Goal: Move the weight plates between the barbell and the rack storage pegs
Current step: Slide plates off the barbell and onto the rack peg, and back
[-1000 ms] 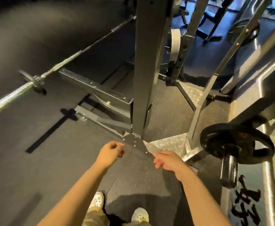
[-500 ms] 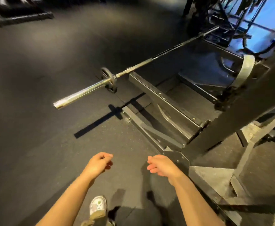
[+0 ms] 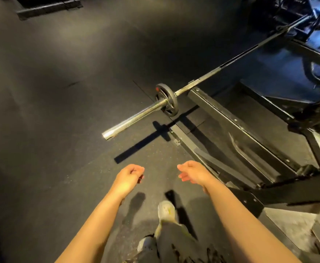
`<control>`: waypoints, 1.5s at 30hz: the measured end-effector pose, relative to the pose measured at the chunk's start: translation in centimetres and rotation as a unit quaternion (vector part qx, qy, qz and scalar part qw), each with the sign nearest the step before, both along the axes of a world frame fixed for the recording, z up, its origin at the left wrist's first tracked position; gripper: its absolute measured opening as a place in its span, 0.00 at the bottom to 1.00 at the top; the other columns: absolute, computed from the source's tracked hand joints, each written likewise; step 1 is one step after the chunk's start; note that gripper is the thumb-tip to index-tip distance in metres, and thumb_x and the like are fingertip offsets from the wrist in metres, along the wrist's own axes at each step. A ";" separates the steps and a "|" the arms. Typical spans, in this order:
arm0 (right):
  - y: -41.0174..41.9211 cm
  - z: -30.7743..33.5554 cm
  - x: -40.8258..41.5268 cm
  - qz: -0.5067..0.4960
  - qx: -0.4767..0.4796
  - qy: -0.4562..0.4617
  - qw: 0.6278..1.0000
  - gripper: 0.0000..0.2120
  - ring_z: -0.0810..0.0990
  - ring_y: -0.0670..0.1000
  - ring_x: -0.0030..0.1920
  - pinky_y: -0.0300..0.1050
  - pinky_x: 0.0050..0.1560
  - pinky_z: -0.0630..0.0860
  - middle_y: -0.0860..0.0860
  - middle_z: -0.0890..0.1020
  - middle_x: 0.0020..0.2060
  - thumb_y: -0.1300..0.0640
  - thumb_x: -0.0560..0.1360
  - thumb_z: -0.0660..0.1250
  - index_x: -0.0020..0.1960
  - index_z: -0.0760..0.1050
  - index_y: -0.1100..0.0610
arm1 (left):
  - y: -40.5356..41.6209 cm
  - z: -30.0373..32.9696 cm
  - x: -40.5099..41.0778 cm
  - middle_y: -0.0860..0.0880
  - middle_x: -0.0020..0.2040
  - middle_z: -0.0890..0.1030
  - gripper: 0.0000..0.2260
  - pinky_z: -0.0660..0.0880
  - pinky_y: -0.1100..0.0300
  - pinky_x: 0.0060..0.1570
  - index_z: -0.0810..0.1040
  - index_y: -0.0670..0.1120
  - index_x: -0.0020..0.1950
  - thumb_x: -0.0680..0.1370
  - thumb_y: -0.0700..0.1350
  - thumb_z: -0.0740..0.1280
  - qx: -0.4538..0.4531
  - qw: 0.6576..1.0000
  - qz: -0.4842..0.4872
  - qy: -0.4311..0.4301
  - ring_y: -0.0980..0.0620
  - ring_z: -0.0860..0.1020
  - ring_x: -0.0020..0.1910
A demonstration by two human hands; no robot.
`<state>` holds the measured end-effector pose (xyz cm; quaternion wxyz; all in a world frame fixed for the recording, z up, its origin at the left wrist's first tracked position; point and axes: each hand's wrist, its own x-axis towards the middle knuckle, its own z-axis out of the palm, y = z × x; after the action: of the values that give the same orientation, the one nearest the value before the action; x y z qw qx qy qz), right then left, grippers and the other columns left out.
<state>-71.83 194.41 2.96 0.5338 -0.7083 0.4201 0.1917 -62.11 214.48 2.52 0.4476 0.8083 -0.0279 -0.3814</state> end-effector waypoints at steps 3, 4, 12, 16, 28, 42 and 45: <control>-2.2 -1.2 5.0 -0.010 -0.016 -0.006 1.000 0.13 0.80 0.54 0.52 0.46 0.52 0.72 0.55 0.81 0.51 0.50 0.79 0.62 0.54 0.75 0.60 | -1.2 -0.1 3.9 0.47 0.47 0.82 0.06 0.74 0.54 0.55 0.78 0.48 0.51 0.81 0.46 0.61 0.005 1.000 -0.009 -0.011 0.51 0.80 0.47; -3.0 -1.7 6.8 -0.022 -0.025 -0.014 0.999 0.14 0.79 0.54 0.53 0.48 0.55 0.72 0.55 0.80 0.51 0.50 0.79 0.63 0.55 0.74 0.60 | -1.5 0.0 5.3 0.47 0.46 0.82 0.06 0.74 0.55 0.54 0.78 0.48 0.50 0.80 0.46 0.61 0.008 1.000 -0.009 -0.016 0.52 0.80 0.47; -13.8 -5.9 26.4 -0.087 -0.182 -0.035 0.979 0.26 0.74 0.56 0.61 0.51 0.60 0.73 0.53 0.74 0.60 0.45 0.72 0.70 0.65 0.69 0.53 | -8.8 -1.7 21.9 0.47 0.38 0.78 0.09 0.69 0.57 0.42 0.75 0.49 0.39 0.78 0.47 0.63 0.076 0.994 -0.028 -0.070 0.50 0.74 0.39; -20.3 -8.6 33.9 -0.017 -0.295 0.003 0.955 0.32 0.68 0.58 0.67 0.55 0.66 0.66 0.55 0.71 0.65 0.41 0.70 0.70 0.69 0.66 0.54 | -14.9 -3.2 28.7 0.49 0.42 0.80 0.04 0.69 0.59 0.41 0.78 0.51 0.51 0.79 0.49 0.65 0.118 0.983 -0.109 -0.085 0.52 0.75 0.39; -22.3 -15.0 37.6 0.082 -0.368 -0.046 0.925 0.25 0.72 0.52 0.54 0.49 0.51 0.74 0.49 0.71 0.58 0.35 0.68 0.63 0.57 0.72 0.50 | -29.3 -7.9 40.2 0.51 0.66 0.69 0.32 0.71 0.52 0.59 0.55 0.57 0.75 0.74 0.49 0.67 0.223 0.880 -0.353 -0.225 0.48 0.72 0.63; -21.7 -15.7 38.2 0.039 -0.359 -0.039 0.932 0.21 0.74 0.52 0.48 0.48 0.44 0.76 0.50 0.75 0.53 0.36 0.66 0.62 0.48 0.77 0.50 | -37.7 -14.0 44.2 0.50 0.52 0.76 0.11 0.69 0.59 0.45 0.73 0.50 0.58 0.76 0.48 0.67 0.190 0.664 -0.629 -0.357 0.51 0.75 0.52; -21.8 -16.1 38.4 0.009 -0.381 -0.063 0.923 0.21 0.76 0.56 0.47 0.50 0.45 0.76 0.51 0.78 0.49 0.37 0.65 0.64 0.45 0.80 0.54 | -37.7 -14.2 44.4 0.50 0.51 0.76 0.08 0.67 0.60 0.44 0.73 0.49 0.56 0.77 0.46 0.65 0.150 0.667 -0.626 -0.376 0.51 0.75 0.51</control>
<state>-33.45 172.65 -13.14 0.2477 -0.8727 0.4201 -0.0230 -17.73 176.74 -11.64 -0.0721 0.7320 -0.6355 -0.2348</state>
